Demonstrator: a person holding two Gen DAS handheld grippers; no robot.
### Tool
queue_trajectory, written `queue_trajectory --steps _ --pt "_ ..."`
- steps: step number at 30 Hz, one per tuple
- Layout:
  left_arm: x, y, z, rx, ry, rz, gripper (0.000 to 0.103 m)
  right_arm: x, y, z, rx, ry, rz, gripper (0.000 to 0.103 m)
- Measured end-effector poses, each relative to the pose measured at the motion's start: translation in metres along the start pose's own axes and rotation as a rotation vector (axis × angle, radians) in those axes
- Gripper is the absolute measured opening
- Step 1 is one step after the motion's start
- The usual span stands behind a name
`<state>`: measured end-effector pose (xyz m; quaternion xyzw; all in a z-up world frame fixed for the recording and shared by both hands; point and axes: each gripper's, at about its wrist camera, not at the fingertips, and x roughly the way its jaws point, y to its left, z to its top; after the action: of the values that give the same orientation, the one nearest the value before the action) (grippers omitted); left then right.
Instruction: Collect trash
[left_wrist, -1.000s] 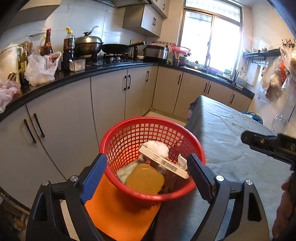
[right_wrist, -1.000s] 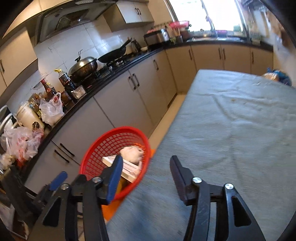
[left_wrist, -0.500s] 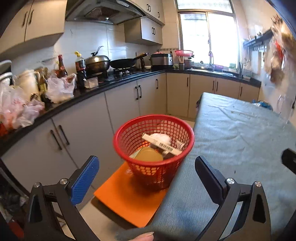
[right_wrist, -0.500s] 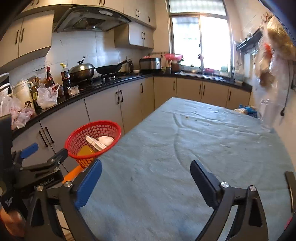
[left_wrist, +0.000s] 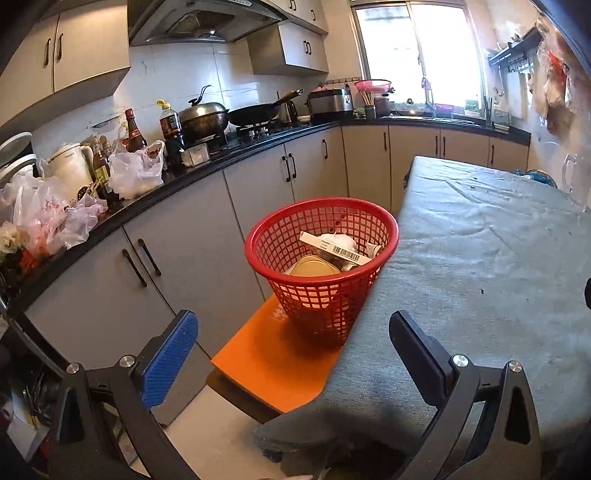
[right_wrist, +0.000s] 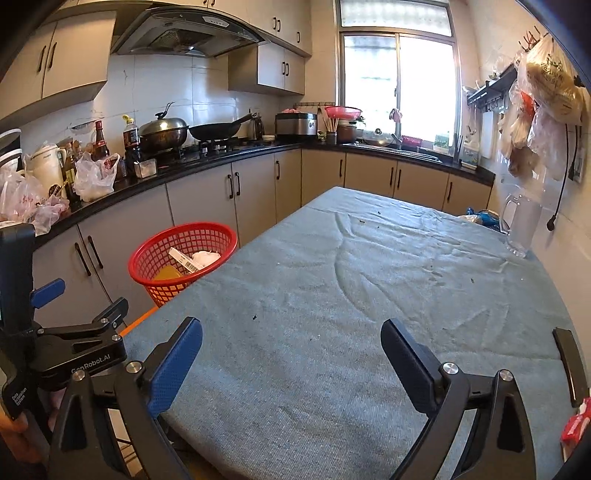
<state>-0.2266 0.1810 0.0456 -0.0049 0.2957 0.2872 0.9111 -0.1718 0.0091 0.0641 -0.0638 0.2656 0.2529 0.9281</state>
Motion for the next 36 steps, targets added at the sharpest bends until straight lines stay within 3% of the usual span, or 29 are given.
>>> queue_trajectory --steps 36 --pt "0.001 0.007 -0.005 -0.033 0.0 0.005 0.103 0.007 0.017 -0.006 -0.028 0.054 0.01 0.099"
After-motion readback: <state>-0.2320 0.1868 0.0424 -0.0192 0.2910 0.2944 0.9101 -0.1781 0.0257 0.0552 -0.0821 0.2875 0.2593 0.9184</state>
